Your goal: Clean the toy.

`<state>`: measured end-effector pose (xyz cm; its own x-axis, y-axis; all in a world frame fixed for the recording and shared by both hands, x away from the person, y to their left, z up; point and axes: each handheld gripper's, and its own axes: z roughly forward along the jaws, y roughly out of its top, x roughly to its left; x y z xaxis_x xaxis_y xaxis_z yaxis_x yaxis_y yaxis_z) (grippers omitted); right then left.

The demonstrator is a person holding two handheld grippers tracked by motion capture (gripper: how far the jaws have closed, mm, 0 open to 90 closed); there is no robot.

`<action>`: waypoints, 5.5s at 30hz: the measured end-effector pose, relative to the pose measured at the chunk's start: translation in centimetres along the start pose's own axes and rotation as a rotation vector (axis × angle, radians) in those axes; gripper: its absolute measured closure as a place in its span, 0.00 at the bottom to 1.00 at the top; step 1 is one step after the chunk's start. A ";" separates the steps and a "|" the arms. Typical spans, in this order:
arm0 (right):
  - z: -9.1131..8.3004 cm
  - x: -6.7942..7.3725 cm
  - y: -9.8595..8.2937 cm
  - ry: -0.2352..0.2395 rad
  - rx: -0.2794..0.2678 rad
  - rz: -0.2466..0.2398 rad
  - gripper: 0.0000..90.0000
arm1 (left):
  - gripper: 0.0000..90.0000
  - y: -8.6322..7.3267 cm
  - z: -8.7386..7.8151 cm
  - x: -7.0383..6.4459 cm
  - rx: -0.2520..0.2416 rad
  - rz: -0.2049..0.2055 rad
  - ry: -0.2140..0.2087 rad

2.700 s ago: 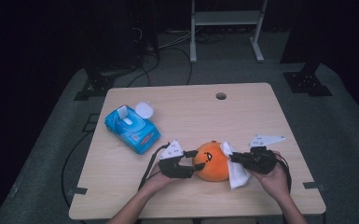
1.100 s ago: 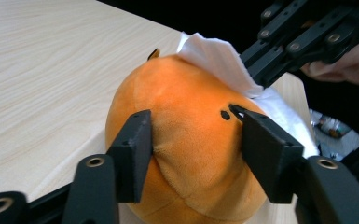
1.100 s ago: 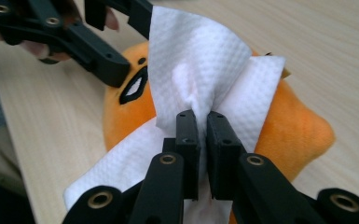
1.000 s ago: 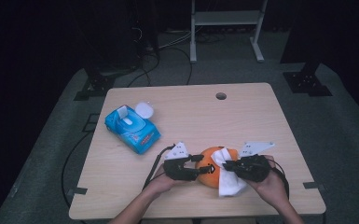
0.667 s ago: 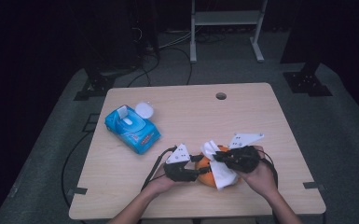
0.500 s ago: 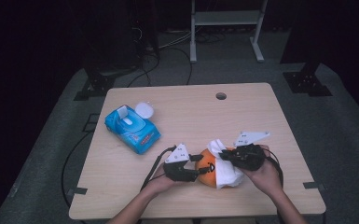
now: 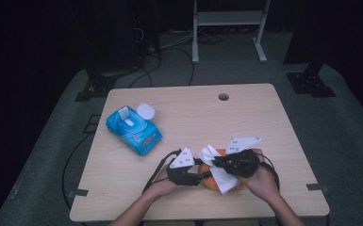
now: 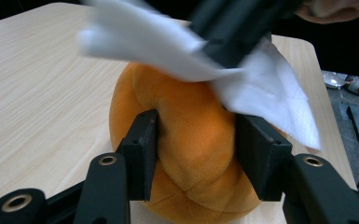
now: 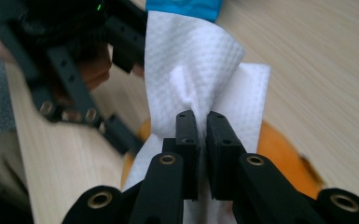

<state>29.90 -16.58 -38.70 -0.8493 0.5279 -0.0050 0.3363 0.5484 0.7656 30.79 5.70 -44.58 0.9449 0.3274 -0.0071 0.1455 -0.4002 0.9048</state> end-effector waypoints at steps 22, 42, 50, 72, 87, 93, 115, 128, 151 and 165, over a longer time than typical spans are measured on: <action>1.5 -1.1 0.9 0.005 -0.009 0.032 0.93 | 0.55 -0.5 0.0 -0.3 0.008 0.025 -0.002; -1.4 -3.2 -2.3 -0.073 -0.060 0.130 0.93 | 0.42 1.3 -0.8 -0.4 -0.056 0.009 -0.021; -0.3 -1.5 -0.9 -0.063 -0.053 0.044 0.93 | 0.50 0.0 -0.3 0.1 -0.020 -0.025 -0.003; -2.9 -3.3 -4.9 -0.051 -0.070 0.179 0.93 | 0.52 -1.1 -0.6 1.0 -0.001 -0.086 -0.006; -2.8 -3.6 -4.8 -0.031 -0.080 0.231 0.93 | 0.52 -1.2 -0.4 0.7 -0.008 -0.093 0.007; -3.2 -2.3 -7.3 0.035 -0.032 0.275 0.92 | 0.51 -1.1 -0.3 0.6 -0.008 -0.093 0.004; -2.0 -1.5 -4.2 0.015 -0.084 0.162 0.93 | 0.20 0.4 -1.1 0.9 -0.014 -0.152 -0.044; -2.9 0.9 -5.5 0.063 -0.073 0.113 0.92 | 0.31 0.0 0.4 -0.2 0.053 -0.103 -0.150; -1.2 -1.4 -2.3 -0.028 -0.144 0.107 0.92 | 0.51 -1.0 -1.9 1.3 -0.041 0.000 -0.002; -2.6 -1.5 -2.5 -0.041 -0.147 0.102 0.92 | 0.47 -0.8 -1.8 1.2 -0.031 0.023 -0.008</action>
<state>29.28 -20.43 -38.91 -0.7954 0.6037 0.0532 0.3540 0.3917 0.8493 31.30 7.97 -44.57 0.9503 0.3112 0.0102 0.1149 -0.3808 0.9175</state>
